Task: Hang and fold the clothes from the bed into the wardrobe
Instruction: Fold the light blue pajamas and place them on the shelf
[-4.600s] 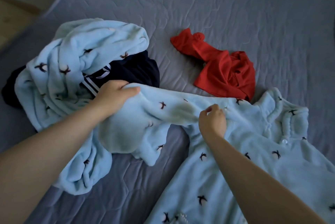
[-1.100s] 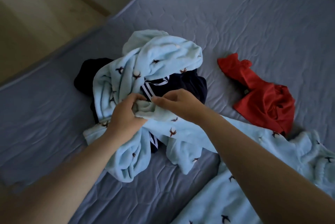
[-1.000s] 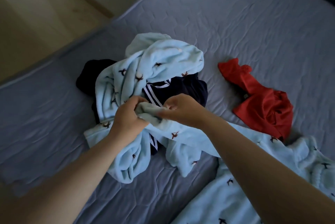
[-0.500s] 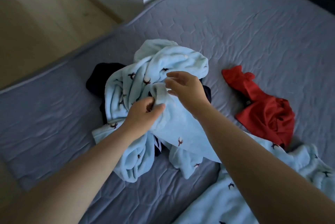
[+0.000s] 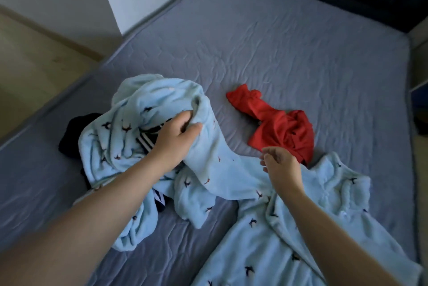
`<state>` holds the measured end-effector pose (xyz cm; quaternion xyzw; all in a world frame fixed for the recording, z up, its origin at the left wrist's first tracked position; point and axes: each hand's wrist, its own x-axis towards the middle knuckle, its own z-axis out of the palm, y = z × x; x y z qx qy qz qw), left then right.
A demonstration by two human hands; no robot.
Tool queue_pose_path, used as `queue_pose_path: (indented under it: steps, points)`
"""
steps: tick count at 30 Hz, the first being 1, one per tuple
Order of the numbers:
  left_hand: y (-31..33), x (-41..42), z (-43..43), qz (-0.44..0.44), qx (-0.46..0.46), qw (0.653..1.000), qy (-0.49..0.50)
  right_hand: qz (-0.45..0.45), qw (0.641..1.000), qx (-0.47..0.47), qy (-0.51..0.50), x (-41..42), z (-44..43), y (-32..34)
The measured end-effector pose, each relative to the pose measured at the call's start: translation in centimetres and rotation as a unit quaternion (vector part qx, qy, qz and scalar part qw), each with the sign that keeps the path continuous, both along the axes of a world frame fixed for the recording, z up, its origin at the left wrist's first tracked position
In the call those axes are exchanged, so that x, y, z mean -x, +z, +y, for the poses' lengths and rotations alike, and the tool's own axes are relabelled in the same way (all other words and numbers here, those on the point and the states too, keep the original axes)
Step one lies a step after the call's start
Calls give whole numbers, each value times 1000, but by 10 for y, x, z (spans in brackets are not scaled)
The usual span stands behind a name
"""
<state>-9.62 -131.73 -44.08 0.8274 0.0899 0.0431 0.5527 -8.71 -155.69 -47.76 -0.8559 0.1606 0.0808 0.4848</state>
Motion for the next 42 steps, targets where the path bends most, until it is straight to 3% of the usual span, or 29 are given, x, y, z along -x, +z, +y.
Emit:
queue_pose_path:
  steps: [6,15,22,26,29,36,39,42]
  points:
    - [30,-10,-117,-9,-17,997,-72,15,997,-5,-79,31,-123,12]
    - [25,22,-322,5,-14,981,-196,38,984,-2,-174,109,-312,8]
    - [-32,83,-470,62,-26,956,-285,50,967,0,-249,193,-444,-22]
    - [-87,120,-530,150,-48,926,-344,84,958,-8,-274,232,-487,-56]
    - [-128,141,-548,242,-43,909,-335,125,950,-51,-283,249,-494,-89]
    - [-187,153,-500,225,-134,925,-277,195,964,-18,-182,256,-470,-147]
    - [-201,147,-475,212,-157,926,-270,163,973,15,-160,246,-452,-154]
    - [-211,135,-458,192,-170,928,-269,100,983,108,-109,230,-434,-156]
